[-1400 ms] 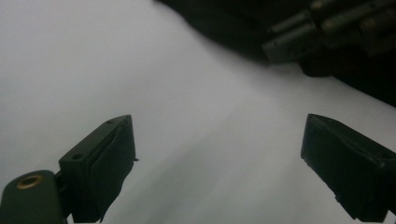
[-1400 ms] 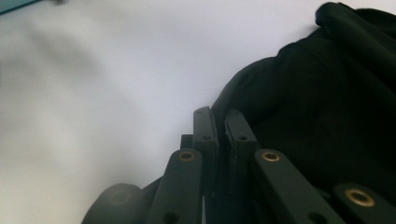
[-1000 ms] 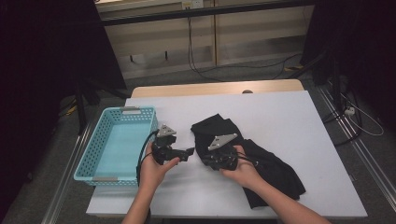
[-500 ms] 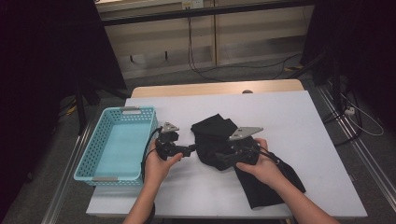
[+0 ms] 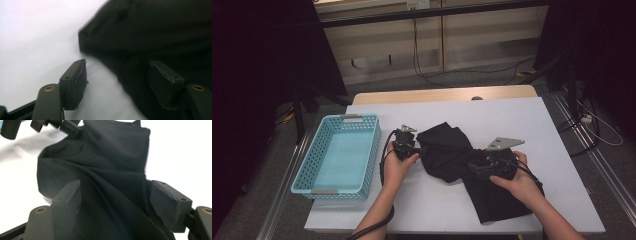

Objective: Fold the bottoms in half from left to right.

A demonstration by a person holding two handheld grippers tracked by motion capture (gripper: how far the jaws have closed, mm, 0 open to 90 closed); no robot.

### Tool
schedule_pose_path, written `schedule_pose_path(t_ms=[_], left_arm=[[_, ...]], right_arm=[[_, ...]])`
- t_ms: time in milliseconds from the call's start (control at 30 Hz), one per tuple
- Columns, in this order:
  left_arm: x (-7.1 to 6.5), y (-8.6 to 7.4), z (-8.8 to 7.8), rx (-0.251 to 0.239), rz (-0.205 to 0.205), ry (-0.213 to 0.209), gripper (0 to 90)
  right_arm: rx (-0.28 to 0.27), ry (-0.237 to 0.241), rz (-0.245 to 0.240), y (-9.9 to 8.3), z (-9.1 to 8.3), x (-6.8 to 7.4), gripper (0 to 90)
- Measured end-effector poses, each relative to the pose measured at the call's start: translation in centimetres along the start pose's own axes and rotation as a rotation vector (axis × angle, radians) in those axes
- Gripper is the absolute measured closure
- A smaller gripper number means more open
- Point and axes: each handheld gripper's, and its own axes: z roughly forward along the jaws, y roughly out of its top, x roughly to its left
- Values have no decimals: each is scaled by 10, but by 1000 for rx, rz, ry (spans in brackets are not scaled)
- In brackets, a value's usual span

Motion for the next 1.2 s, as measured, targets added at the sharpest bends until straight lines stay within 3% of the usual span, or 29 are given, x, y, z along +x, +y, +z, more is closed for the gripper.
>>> schedule_pose_path(t_ms=[133, 200, 333, 400, 467, 500, 600, 733, 967, 1067, 1200], left_arm=[[4, 10, 9, -14, -13, 8, 348], [9, 14, 11, -40, -42, 9, 339], [15, 17, 17, -16, -62, 10, 400], [16, 18, 16, -9, -55, 16, 500], [20, 18, 14, -5, -85, -21, 665], [21, 18, 12, -1, -77, -19, 720], [26, 16, 8, 0, -77, -36, 811], [37, 16, -3, -6, -87, -13, 826], [60, 14, -30, -43, -131, 77, 828], [61, 16, -38, -62, -125, 91, 828], [54, 17, -40, -72, -106, 71, 824]], right_arm=[[1, -10, 22, -4, -2, -6, 250], [1, -8, 28, -5, -2, -6, 250], [5, -5, 26, -6, -1, -6, 252], [9, -3, 22, -6, -1, -5, 254], [11, -5, 20, -6, -1, -5, 254], [11, -5, 21, -6, -1, -5, 254], [13, -6, 23, -7, -1, -6, 251], [13, -8, 25, -7, -2, -7, 249], [10, -19, 36, -11, -10, -11, 242], [9, -42, 58, -15, -18, -17, 233], [13, -65, 79, -21, -29, -25, 272]])
